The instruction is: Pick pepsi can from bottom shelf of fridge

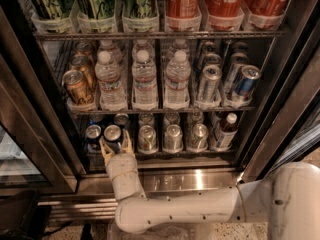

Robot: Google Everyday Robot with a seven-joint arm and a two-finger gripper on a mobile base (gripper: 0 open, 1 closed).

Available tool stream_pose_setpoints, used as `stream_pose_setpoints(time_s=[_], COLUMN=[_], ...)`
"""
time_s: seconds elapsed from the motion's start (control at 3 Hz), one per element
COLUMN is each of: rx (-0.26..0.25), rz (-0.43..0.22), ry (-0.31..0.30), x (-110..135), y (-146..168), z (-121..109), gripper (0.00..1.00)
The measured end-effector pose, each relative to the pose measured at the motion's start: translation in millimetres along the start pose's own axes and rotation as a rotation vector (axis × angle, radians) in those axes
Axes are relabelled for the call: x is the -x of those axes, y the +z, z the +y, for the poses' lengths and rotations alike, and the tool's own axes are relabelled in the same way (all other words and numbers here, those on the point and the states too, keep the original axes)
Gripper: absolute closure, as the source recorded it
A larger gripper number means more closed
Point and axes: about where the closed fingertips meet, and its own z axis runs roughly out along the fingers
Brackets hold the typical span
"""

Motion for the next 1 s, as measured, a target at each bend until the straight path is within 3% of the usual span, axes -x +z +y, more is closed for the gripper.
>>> stream_pose_setpoints(time_s=[0.67,1.0], rx=[0.148,0.182], rz=[0.079,0.173], ry=[-0.023,-0.059], x=[44.8,53.4], y=[-46.8,-70.2], z=[-11.3,-43.7], gripper=[1.00,1.00])
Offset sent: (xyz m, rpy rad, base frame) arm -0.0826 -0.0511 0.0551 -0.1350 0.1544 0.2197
